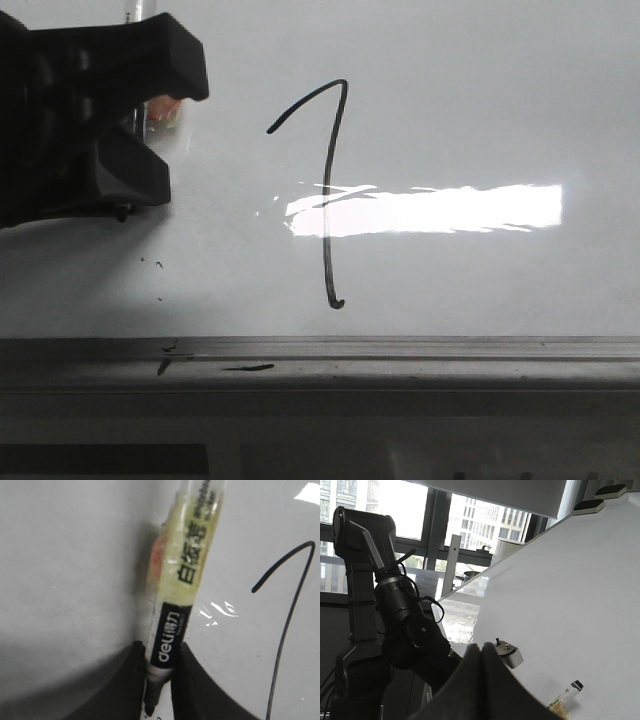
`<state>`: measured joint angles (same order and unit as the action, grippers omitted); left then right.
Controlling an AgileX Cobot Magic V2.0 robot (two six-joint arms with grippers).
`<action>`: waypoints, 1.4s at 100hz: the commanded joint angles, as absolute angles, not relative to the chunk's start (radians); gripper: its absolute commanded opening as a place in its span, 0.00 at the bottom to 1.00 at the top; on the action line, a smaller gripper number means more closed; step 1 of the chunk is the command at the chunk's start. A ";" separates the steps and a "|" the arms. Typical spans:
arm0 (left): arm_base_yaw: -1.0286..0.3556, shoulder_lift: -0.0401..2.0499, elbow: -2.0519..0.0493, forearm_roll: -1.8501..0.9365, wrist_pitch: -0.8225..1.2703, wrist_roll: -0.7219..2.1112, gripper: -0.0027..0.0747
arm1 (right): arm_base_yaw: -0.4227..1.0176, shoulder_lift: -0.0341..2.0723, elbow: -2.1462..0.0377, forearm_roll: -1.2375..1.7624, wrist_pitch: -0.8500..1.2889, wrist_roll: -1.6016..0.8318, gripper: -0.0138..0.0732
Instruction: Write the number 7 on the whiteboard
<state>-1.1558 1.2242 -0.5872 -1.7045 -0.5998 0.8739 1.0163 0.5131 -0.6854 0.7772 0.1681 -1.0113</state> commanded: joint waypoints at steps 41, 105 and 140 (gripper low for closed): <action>-1.131 1.296 -0.602 -1.721 -0.589 0.863 0.01 | 1.015 0.517 -0.718 0.788 0.108 -1.012 0.09; -1.131 1.297 -0.602 -1.766 -0.612 0.863 0.43 | 1.015 0.517 -0.718 0.808 0.145 -1.012 0.09; -1.133 1.274 -0.604 -1.740 -0.601 0.863 0.79 | 1.015 0.517 -0.718 0.822 0.145 -1.012 0.09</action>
<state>-1.1499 1.2691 -0.6154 -1.6902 -0.4904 0.8731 1.0163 0.5131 -0.6854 0.8059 0.1947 -1.0113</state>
